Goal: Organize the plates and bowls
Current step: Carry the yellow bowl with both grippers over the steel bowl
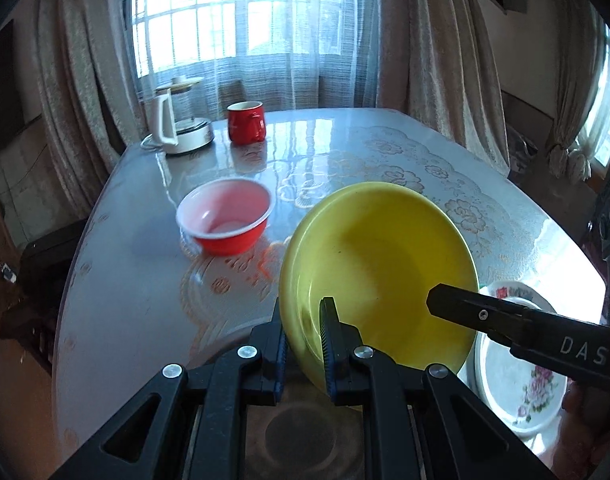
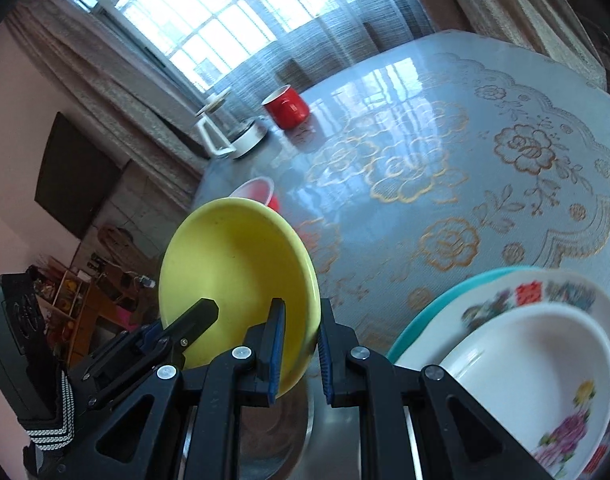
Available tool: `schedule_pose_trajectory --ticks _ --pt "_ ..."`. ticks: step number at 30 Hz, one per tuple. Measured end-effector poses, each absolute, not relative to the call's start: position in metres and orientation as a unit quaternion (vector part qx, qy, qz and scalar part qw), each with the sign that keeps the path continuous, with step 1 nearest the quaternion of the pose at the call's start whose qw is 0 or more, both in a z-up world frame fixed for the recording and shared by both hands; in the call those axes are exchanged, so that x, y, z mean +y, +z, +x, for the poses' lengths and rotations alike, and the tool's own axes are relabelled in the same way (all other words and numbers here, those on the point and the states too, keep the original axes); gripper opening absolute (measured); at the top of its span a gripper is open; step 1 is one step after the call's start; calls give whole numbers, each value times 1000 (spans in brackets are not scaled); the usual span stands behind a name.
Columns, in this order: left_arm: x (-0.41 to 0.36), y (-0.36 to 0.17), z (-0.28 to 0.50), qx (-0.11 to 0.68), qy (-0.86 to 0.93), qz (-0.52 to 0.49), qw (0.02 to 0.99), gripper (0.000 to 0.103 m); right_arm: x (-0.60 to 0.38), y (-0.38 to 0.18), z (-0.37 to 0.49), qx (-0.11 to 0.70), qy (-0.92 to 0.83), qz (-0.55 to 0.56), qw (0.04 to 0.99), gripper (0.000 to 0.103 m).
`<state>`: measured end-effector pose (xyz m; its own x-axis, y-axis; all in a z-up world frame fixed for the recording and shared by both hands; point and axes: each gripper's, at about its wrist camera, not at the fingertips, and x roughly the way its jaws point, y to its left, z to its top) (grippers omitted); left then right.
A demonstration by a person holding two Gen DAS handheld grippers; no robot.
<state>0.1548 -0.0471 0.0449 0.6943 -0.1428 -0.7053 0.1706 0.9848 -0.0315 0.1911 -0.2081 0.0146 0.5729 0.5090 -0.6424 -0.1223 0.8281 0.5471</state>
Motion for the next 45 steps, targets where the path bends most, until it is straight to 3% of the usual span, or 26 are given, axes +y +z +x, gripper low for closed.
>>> schedule_pose_trajectory --ticks 20,45 --pt "0 13 102 398 -51 -10 916 15 -159 -5 155 451 213 197 844 17" --pt "5 -13 105 416 -34 1 909 16 -146 -20 140 484 199 169 835 22"
